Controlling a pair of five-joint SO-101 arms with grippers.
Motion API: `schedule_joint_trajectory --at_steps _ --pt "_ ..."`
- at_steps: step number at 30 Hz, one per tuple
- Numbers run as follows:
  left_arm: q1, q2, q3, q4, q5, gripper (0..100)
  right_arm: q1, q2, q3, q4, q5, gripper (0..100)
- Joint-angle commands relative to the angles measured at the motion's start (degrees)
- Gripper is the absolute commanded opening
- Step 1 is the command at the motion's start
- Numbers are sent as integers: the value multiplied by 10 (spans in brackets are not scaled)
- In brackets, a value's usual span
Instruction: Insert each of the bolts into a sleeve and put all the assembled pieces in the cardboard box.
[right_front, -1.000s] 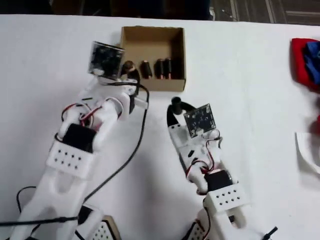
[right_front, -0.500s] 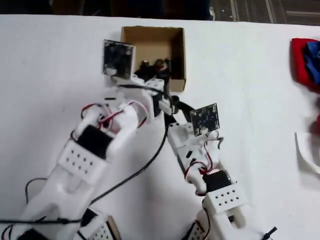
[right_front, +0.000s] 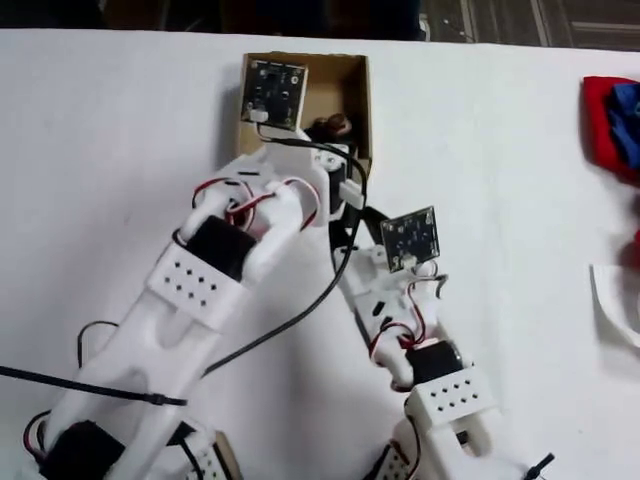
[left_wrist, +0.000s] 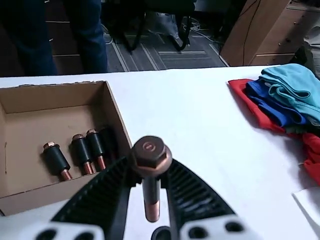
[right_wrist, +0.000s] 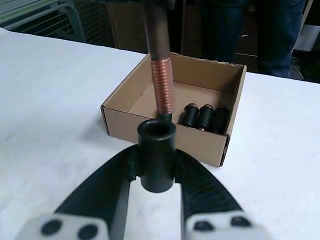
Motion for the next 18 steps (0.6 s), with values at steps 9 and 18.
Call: schedule_joint_trajectory --at_steps 9,18 --pt "5 -4 -34 46 5 27 0 -17 -4 -5 -5 23" --pt "5 -4 -48 58 5 27 0 -17 -5 -5 -4 23"
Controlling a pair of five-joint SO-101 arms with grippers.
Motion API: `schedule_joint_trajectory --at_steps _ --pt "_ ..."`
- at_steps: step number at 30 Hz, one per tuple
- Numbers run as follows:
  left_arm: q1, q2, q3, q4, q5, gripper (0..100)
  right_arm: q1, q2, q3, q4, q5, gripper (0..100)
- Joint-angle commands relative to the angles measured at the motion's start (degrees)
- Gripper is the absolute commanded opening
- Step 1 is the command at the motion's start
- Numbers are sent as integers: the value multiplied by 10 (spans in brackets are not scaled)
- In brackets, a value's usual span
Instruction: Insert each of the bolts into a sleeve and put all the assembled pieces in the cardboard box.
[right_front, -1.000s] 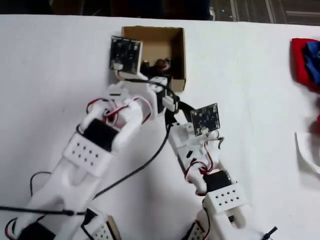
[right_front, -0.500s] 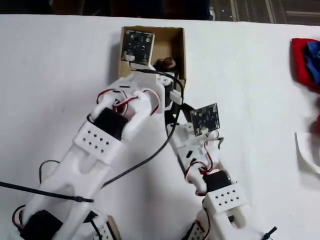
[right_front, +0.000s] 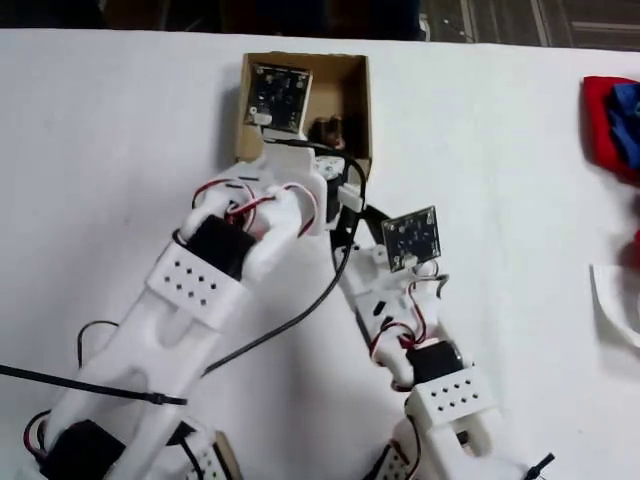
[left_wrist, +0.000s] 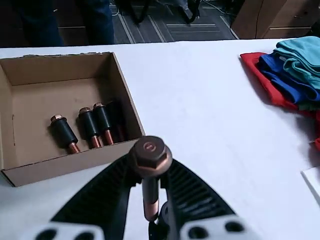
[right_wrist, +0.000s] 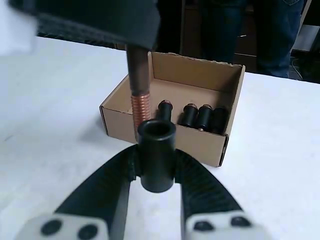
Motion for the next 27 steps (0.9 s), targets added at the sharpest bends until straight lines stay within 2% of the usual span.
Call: schedule_joint_trajectory --at_steps 1,6,14,27 --pt "5 -4 -57 1 4 27 -1 -17 -5 -4 -4 23" --pt "5 -4 -99 11 4 27 0 -17 -4 -1 -4 23" --pt "33 -4 -113 88 5 27 0 -17 -4 -1 -4 23" --pt "32 1 -104 56 3 27 0 -17 -4 -1 -4 23"
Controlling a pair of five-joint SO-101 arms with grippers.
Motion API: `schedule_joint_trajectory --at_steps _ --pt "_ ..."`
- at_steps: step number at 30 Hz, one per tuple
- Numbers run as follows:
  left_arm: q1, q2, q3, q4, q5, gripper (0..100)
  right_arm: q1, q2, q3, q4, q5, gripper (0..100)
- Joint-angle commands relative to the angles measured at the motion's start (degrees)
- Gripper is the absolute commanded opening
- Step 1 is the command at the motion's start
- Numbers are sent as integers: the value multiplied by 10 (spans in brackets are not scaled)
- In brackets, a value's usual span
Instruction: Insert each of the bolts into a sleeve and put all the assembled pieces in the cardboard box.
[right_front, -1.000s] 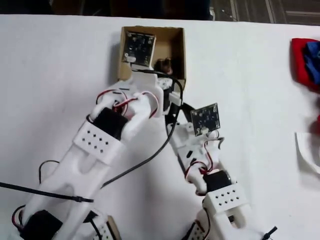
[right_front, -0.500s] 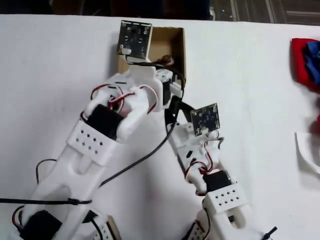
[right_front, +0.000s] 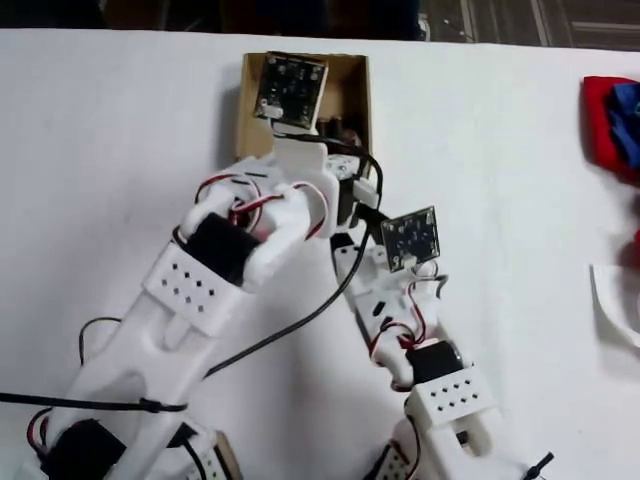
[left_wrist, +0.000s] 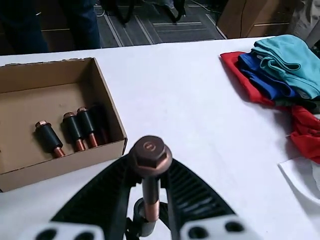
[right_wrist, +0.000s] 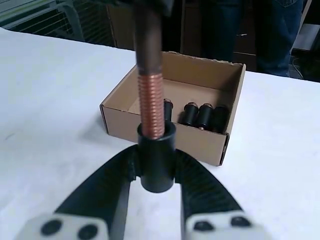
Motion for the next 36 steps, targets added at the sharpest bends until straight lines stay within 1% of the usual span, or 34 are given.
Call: schedule_joint_trajectory --at_steps 1,6,9,12,14,18,27,30,33,36 --pt "1 -3 -18 -25 -1 27 0 -18 -5 -1 -4 23" --pt "1 -3 28 -69 -1 27 0 -18 -5 -1 -4 23" --pt "0 -3 36 -75 -1 27 0 -18 -5 0 -4 23" --pt "-11 -4 39 -69 -13 27 0 -18 -5 0 -4 23" --pt "-21 -4 42 -54 -35 27 0 -18 -5 0 -4 23" --pt "-37 -7 41 -11 -45 27 0 -18 -5 0 -4 23" --pt "-17 -4 41 4 -49 36 0 -18 -5 0 -4 23" --pt "-15 -4 41 19 -93 113 0 -18 -5 0 -4 23" --pt "-20 -4 39 45 -98 202 0 -18 -5 0 -4 23" --pt "-36 -4 36 62 -98 212 0 -18 -5 0 -4 23"
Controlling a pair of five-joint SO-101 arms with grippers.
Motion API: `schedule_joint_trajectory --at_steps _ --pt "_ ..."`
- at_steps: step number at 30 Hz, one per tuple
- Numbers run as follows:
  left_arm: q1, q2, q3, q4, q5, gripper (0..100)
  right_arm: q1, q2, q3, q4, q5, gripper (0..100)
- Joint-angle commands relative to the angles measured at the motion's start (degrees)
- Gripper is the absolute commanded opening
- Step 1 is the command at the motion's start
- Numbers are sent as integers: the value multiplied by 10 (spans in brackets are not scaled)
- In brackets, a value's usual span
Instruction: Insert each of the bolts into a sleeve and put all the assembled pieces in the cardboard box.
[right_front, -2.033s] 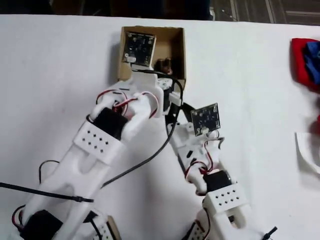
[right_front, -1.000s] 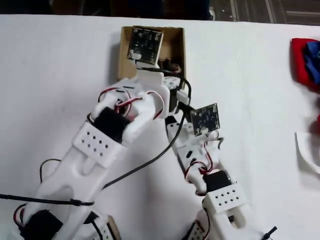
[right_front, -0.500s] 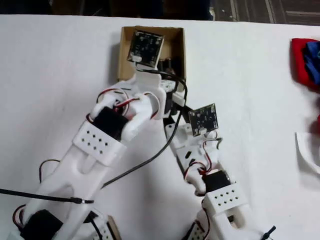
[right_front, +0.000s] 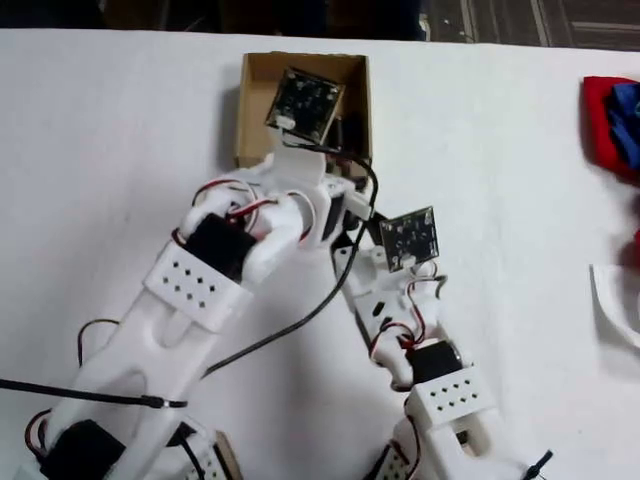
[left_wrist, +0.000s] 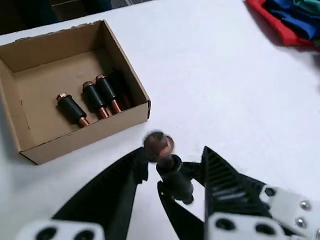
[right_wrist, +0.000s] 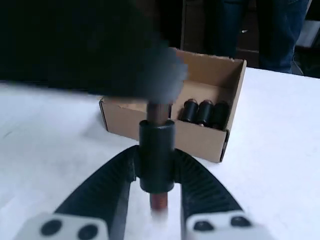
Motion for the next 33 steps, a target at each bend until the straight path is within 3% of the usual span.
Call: schedule_joint_trajectory --at_steps 1,11,14,17,20,24,29,33 --pt "-23 -6 -8 14 -4 210 0 -18 -5 0 -4 23" --pt "-101 -42 -9 17 -8 211 3 -18 -4 2 -4 23" --pt "-137 -84 -2 21 -9 211 34 -18 -12 22 -9 23" --pt "-191 -102 1 76 -9 211 73 -7 -64 60 -10 23" --pt "-257 -102 44 110 -9 211 87 50 -171 116 -8 23" --pt "-356 -102 172 91 -10 211 72 208 -357 189 -7 23" --pt "-471 -102 378 -47 -15 211 43 458 -656 300 -10 23" --pt "-482 -104 492 -164 -91 211 19 674 -925 383 -10 23"
